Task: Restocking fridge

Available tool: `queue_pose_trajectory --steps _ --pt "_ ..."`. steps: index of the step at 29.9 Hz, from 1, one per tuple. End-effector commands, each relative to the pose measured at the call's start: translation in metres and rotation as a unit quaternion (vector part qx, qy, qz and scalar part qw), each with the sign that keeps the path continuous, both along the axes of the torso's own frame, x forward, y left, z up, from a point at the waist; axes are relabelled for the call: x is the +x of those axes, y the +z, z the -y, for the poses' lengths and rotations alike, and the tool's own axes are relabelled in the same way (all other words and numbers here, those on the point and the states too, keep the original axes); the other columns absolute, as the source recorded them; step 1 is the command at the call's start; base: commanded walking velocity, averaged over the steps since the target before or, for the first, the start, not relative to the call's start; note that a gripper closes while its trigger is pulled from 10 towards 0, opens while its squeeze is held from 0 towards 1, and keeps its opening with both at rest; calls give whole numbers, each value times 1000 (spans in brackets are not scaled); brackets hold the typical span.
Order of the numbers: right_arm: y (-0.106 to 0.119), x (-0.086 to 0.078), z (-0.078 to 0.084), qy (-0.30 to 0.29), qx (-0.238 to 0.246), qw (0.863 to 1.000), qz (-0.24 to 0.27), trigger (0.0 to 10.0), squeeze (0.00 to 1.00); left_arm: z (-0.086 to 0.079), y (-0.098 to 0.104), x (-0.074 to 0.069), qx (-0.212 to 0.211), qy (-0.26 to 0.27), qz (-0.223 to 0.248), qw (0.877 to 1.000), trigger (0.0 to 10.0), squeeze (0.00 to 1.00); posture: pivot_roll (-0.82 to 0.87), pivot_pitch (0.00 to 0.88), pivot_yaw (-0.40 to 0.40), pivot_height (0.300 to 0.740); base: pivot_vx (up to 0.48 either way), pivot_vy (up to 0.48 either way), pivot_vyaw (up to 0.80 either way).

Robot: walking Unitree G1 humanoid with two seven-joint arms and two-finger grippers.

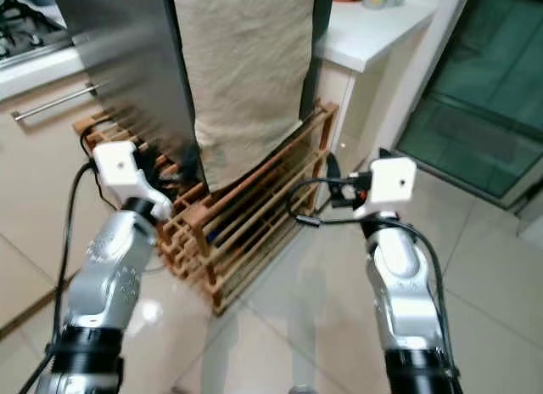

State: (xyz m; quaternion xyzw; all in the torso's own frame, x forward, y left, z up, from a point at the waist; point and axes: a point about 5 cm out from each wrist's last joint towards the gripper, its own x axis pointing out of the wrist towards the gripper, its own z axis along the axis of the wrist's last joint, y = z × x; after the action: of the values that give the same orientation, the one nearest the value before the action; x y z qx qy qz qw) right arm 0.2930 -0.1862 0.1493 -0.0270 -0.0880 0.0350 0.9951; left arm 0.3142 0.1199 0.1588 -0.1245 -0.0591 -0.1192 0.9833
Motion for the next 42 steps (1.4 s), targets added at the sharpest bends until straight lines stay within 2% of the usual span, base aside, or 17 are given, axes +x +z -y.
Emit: queue_pose_trajectory --steps 1,3,4,5,6,13,22,23,29,31,32,33,34,37,38,40,42 --pt "-4 -3 0 3 2 1000 -11 10000 0 -3 2 2 26 4 0 1000 10000 0 -142 0 10 740 0 480 -756" --pt "-6 -4 2 2 -2 1000 -16 10000 0 -4 2 3 33 7 0 999 10000 0 -142 0 11 740 0 480 -750" --pt "-9 -6 4 0 -7 1000 -24 10000 0 -3 3 4 35 10 -1 999 10000 165 -146 0 13 740 0 480 -738" --pt "-9 -6 4 0 -7 1000 -24 10000 0 -3 3 4 35 10 -1 999 10000 165 -146 0 13 740 0 480 -738" --pt "-11 -6 5 -3 -9 1000 -28 10000 0 -3 3 4 36 13 3 999 10000 1000 -147 0 15 740 0 0 -719" --pt "-8 -4 3 -4 -3 1000 -19 10000 0 8 5 4 31 -4 6 999 10000 1000 -146 0 22 740 0 0 0" --pt "-10 -5 0 -2 -2 1000 -18 10000 0 5 5 13 44 18 -6 999 10000 1000 -138 0 26 740 0 0 0" --pt "-10 -5 0 -2 -2 1000 -18 10000 0 7 7 14 38 13 -2 999 10000 0 -139 0 27 740 0 0 0" --pt "-7 -6 1 -8 -7 1000 -11 10000 0 18 20 25 51 6 23 998 10000 0 -154 0 41 740 0 0 0" --pt "-6 -6 2 -10 -8 1000 -7 10000 0 18 22 25 50 8 27 998 10000 0 -154 0 41 740 0 0 0" --pt "7 -11 3 -17 -22 999 21 10000 0 12 27 22 58 15 41 997 10000 0 -158 0 50 740 0 0 0" --pt "7 -11 3 -17 -22 999 21 10000 0 12 27 22 58 15 41 997 10000 0 -158 0 50 740 0 0 0" --pt "22 -25 5 -30 -21 998 45 10000 0 -2 27 7 72 23 51 996 10000 0 -153 0 51 740 0 0 0" --pt "27 -53 6 -36 -24 998 50 10000 0 -22 19 -23 96 22 47 994 10000 0 -142 0 50 740 0 0 0" --pt "26 -70 5 -33 -35 998 50 10000 0 -28 13 -45 105 14 43 993 10000 0 -135 0 51 740 0 0 0" --pt "27 -85 8 -38 -40 997 52 10000 0 -33 10 -67 97 15 37 995 10000 0 -135 0 51 740 0 0 0" --pt "27 -91 13 -50 -40 997 53 10000 0 -34 11 -77 88 22 40 995 10000 0 -133 0 39 740 0 0 0"
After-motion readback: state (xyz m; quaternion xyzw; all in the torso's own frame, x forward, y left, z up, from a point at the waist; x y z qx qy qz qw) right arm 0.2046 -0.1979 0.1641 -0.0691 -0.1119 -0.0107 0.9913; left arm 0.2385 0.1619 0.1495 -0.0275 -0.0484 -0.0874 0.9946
